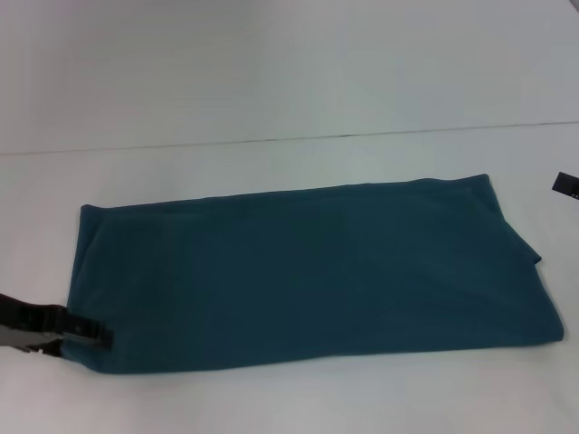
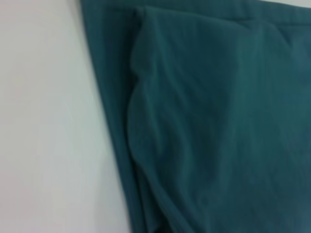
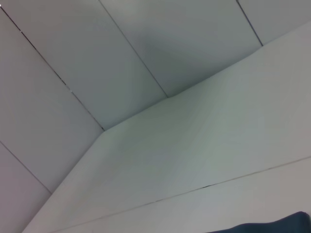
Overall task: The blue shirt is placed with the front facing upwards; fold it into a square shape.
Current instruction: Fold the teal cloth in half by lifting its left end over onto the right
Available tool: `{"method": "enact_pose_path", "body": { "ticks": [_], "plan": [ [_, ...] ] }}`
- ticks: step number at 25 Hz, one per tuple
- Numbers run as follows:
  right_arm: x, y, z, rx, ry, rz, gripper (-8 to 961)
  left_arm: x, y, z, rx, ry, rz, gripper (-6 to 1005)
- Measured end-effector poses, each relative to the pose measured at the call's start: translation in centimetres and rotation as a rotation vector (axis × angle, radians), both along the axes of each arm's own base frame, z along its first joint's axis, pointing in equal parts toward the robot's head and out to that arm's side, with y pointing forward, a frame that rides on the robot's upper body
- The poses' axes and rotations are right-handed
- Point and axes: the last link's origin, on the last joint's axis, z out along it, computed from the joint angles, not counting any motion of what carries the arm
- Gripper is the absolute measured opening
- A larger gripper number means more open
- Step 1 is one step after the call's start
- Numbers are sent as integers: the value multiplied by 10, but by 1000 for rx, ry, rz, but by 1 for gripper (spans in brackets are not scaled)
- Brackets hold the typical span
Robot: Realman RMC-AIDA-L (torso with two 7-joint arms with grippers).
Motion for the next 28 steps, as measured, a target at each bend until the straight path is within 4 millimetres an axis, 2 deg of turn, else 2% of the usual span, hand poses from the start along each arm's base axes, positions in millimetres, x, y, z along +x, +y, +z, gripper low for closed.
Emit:
{"method": "enact_pose_path", "body": {
  "ticks": [13,28],
  "plan": [
    [2,-1,1,4,0,-7,916,-9,-8,3,-47,70,45,907],
    [1,-1,1,4,0,-5,916,-4,-3,-2,-48,73,34,907]
  ]
}}
